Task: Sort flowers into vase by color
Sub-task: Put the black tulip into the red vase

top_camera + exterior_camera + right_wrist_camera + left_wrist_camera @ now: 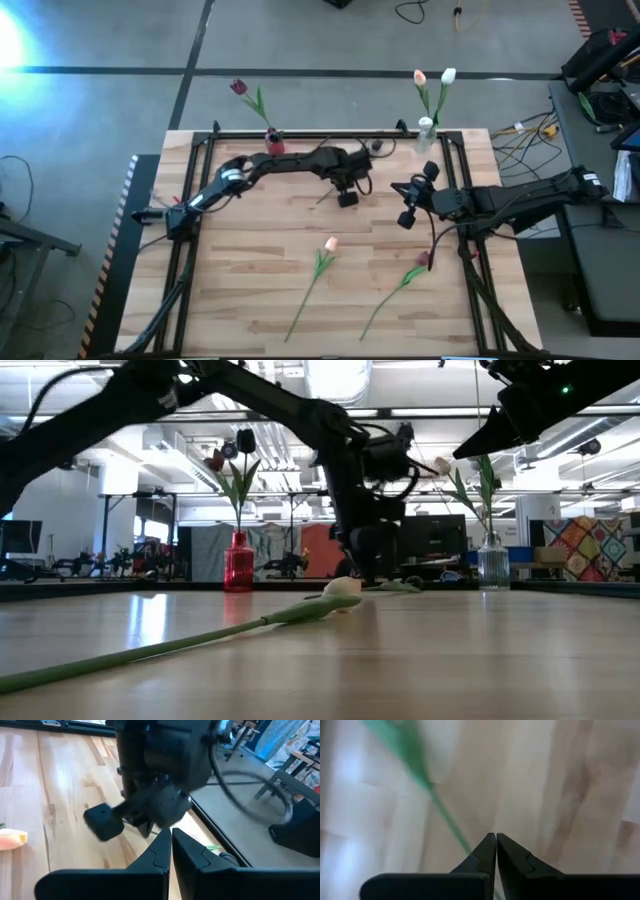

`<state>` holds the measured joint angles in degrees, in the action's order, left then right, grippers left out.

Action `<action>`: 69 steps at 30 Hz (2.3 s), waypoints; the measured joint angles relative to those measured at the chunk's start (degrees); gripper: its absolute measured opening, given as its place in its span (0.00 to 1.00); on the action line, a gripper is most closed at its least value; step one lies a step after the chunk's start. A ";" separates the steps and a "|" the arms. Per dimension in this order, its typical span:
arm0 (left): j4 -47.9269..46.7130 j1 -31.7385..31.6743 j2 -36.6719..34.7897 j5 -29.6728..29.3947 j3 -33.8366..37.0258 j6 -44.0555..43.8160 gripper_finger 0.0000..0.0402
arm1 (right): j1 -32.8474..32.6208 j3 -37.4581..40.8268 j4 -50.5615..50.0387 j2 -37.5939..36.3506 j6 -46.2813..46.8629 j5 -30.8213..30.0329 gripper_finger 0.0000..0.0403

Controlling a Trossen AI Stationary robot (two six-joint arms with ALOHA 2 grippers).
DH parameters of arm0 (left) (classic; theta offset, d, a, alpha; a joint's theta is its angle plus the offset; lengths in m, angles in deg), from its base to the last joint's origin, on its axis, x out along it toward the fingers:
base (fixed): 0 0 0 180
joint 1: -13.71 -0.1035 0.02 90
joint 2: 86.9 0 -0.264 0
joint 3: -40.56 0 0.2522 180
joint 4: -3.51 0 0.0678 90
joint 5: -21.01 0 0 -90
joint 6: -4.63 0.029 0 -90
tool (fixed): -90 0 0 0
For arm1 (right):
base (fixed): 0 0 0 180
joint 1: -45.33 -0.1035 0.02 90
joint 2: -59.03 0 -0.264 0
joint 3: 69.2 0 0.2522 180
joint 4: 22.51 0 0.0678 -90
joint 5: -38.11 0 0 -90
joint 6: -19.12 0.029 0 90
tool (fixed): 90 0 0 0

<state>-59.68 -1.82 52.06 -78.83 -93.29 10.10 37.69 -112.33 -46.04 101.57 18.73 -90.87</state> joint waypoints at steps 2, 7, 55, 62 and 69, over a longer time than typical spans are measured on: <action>5.42 -0.15 -4.02 -0.20 5.84 -0.77 0.00 | 0.00 0.13 0.24 0.00 0.38 0.00 0.02; 19.11 -0.98 -15.09 -0.11 21.82 -4.64 0.00 | 0.00 0.18 0.73 0.00 0.53 0.02 0.02; 17.96 -0.71 -17.41 8.28 37.42 -9.33 0.07 | 0.02 0.14 4.82 0.11 3.57 0.41 0.02; 14.88 0.40 -19.03 7.26 38.63 -7.21 0.01 | 0.00 0.35 4.84 3.09 6.09 0.42 0.02; 20.36 1.52 -28.15 7.35 51.23 -9.97 0.00 | 0.00 0.52 8.38 9.28 7.06 0.42 0.02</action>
<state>-39.33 -0.30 23.91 -71.48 -42.06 0.14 37.69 -111.80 -37.66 110.86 25.80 -90.45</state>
